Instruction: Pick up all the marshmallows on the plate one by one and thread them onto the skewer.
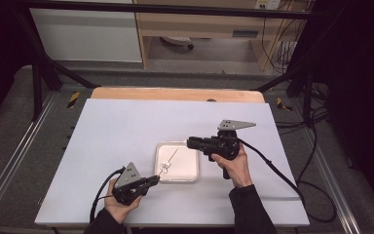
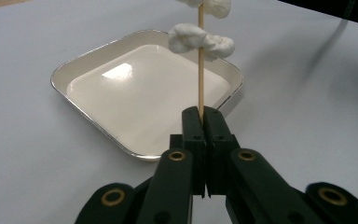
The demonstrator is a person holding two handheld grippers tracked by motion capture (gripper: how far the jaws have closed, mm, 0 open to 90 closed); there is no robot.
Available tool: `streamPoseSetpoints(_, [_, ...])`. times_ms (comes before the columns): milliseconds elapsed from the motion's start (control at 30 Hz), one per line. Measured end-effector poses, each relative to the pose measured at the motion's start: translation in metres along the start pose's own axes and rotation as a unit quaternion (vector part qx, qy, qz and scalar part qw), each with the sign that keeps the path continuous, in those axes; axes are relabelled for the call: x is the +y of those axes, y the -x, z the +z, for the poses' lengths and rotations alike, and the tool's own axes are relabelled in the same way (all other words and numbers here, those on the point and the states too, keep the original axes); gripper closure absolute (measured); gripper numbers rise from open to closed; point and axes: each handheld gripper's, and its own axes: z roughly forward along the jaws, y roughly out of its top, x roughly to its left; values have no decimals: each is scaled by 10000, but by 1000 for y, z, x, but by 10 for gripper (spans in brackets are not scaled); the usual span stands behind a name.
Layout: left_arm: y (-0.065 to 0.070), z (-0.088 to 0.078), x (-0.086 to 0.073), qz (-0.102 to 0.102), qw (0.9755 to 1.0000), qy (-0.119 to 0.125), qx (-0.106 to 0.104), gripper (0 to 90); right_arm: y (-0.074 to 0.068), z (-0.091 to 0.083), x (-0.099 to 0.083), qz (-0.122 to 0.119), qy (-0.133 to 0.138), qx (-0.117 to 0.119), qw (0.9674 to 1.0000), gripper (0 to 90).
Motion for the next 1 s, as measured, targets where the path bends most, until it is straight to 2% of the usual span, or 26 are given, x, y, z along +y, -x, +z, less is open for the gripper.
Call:
streamPoseSetpoints(100, [0, 0, 0, 18, 10000, 2, -8, 891, -1, 7, 0, 67, 11, 174, 9998, 783])
streamPoseSetpoints(267, [1, 1, 0, 28, 10000, -16, -13, 891, -2, 16, -4, 81, -96, 234, 9996, 782])
streamPoseSetpoints(467, [0, 1, 0, 20, 10000, -14, -18, 891, -2, 17, -4, 137, -90, 332, 9993, 782])
streamPoseSetpoints(733, [2, 2, -1, 173, 9998, -84, 31, 892, -3, 20, -7, 183, -239, 442, 9986, 786])
streamPoseSetpoints(1000, [2, 1, -2, 242, 9997, -92, 43, 893, -3, 23, -10, 260, -236, 547, 9979, 804])
